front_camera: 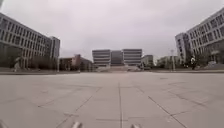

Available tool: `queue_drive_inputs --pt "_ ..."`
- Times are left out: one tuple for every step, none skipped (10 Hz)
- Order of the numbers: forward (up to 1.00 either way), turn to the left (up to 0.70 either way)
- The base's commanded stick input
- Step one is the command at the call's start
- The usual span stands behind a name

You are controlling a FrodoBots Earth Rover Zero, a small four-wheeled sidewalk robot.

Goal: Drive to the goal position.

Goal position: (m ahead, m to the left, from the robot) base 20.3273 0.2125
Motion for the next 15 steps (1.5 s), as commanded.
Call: queue_drive_inputs --pt "0.70 0.00" --pt "0.70 0.00" --pt "0.70 0.00" --pt "0.70 0.00" --pt "0.70 0.00" --pt "0.70 0.00" --pt "0.70 0.00" --pt "0.70 0.00" --pt "0.70 0.00" --pt "0.70 0.00" --pt "0.70 0.00" --pt "0.70 0.00" --pt "0.70 0.00" --pt "0.70 0.00" --pt "0.70 0.00"
